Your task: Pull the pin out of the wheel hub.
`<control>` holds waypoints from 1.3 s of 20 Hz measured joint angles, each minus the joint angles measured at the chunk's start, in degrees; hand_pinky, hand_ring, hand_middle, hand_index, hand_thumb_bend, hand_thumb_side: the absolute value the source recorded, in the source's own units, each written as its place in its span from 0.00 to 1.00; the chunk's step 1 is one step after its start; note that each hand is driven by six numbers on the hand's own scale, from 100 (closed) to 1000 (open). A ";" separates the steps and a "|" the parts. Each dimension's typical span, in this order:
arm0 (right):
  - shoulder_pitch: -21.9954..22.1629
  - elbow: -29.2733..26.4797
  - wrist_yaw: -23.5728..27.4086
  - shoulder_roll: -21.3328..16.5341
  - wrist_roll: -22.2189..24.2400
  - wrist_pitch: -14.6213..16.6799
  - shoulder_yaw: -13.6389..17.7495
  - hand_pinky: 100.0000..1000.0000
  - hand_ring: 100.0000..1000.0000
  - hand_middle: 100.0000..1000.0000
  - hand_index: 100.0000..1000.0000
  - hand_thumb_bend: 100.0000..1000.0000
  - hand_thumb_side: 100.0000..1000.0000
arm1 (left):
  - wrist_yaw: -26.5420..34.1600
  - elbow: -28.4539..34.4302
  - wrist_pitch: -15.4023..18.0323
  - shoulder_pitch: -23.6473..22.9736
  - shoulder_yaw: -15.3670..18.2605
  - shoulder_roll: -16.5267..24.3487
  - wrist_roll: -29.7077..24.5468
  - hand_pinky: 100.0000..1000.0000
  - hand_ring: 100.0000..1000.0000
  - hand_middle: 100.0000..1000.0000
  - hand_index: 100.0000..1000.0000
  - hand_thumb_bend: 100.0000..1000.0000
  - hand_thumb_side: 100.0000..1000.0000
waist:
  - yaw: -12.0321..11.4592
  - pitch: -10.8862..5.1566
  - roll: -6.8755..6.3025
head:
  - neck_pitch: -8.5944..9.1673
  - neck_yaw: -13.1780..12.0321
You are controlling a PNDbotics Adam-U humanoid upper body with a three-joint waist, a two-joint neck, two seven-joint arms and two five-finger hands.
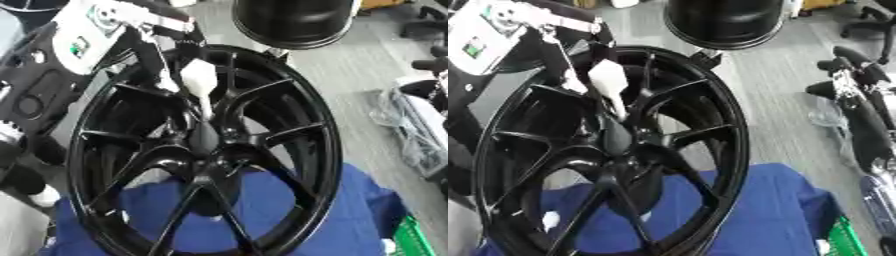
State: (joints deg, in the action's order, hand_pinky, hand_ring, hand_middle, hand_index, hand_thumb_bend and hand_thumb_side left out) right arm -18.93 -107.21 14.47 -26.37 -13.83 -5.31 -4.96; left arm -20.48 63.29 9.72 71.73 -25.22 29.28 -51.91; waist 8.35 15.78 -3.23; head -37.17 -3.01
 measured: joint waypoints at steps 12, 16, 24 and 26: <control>0.34 0.00 0.00 -0.01 -0.06 -0.01 0.02 0.74 0.57 0.71 0.87 0.00 0.58 | 5.10 4.84 -2.92 2.47 6.14 4.61 1.42 0.56 0.46 0.32 0.30 0.06 0.00 | -0.71 -0.01 -0.14 | -0.22 0.21; 0.76 0.00 0.00 -0.05 -0.25 0.04 0.25 0.74 0.57 0.71 0.87 0.00 0.57 | 9.41 8.78 -4.14 0.79 8.76 10.12 4.12 0.56 0.46 0.31 0.30 0.06 0.00 | -1.66 -0.01 -0.28 | -0.51 1.01; 1.38 -0.02 -0.06 -0.62 -2.13 0.66 2.24 0.74 0.57 0.71 0.87 0.00 0.56 | 20.81 23.53 -6.07 -22.22 20.70 29.67 16.12 0.57 0.46 0.31 0.30 0.02 0.00 | -3.45 0.05 -0.43 | -1.30 2.40; 1.61 -0.10 -0.06 -0.63 -2.58 0.79 2.69 0.74 0.57 0.71 0.87 0.00 0.56 | 22.96 25.93 -6.36 -27.68 24.59 32.29 20.17 0.57 0.46 0.31 0.30 0.00 0.00 | -3.63 0.17 -0.21 | -1.42 2.42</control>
State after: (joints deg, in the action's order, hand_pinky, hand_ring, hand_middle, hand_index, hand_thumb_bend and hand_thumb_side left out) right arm -17.32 -107.32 14.41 -26.99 -16.40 -4.52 -2.27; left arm 2.48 89.22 3.36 44.05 -0.62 61.57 -31.75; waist 4.72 15.95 -3.44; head -38.59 -0.59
